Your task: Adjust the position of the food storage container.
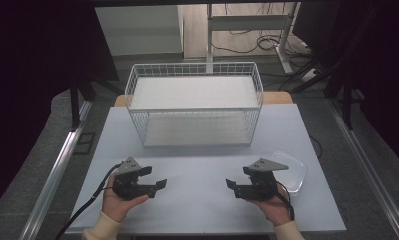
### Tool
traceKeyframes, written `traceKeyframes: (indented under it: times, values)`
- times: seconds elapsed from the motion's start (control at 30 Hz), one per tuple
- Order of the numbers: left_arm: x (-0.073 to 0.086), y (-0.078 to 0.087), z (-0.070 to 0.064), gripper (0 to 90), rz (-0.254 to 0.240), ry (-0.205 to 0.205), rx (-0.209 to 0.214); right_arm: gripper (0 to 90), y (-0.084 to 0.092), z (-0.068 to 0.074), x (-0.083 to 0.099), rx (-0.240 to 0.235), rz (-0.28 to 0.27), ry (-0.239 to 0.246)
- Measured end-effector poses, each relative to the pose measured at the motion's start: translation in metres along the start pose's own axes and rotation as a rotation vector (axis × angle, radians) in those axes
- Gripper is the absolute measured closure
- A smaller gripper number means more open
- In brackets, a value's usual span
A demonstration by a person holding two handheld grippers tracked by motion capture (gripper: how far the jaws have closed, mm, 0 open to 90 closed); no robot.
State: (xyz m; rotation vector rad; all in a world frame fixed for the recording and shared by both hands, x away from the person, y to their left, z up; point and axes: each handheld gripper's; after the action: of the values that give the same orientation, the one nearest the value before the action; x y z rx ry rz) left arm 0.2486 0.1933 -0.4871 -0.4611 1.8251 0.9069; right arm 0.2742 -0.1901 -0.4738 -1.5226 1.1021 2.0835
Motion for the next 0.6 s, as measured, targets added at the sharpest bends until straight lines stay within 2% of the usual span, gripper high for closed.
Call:
traceKeyframes:
  times: [0.17, 0.3, 0.37, 0.47, 0.53, 0.6]
  values:
    - [0.001, -0.001, -0.003, 23.2, 0.003, 0.010, -0.005, 22.7, -0.002, 0.003, -0.007, -0.024, 0.005, 0.037]
    - [0.000, 0.000, -0.004, 23.3, -0.006, 0.030, -0.011, 23.0, 0.001, 0.003, -0.010, -0.039, -0.007, 0.032]
    - [0.000, 0.000, -0.004, 23.3, -0.003, 0.017, -0.023, 23.3, 0.002, 0.002, -0.010, -0.042, -0.002, 0.037]
    - [0.000, 0.000, -0.004, 23.3, -0.008, 0.023, -0.034, 23.6, 0.004, 0.002, -0.010, -0.049, 0.003, 0.036]
    - [-0.003, 0.002, -0.002, 23.2, -0.013, 0.043, -0.040, 24.2, 0.007, 0.000, -0.010, -0.060, 0.001, 0.030]
    - [-0.005, 0.004, -0.004, 23.3, -0.010, 0.034, -0.044, 24.6, 0.009, -0.002, -0.013, -0.064, 0.002, 0.044]
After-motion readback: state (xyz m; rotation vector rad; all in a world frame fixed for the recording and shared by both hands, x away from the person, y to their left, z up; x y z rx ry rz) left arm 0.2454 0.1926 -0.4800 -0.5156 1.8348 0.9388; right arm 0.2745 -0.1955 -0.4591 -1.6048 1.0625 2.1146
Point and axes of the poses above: each handheld gripper's, and its own axes: y roughly backward along the jaws, x roughly out of its underside, z roughly to its left, and after that the axes turned 14 degrees about -z, right-handed
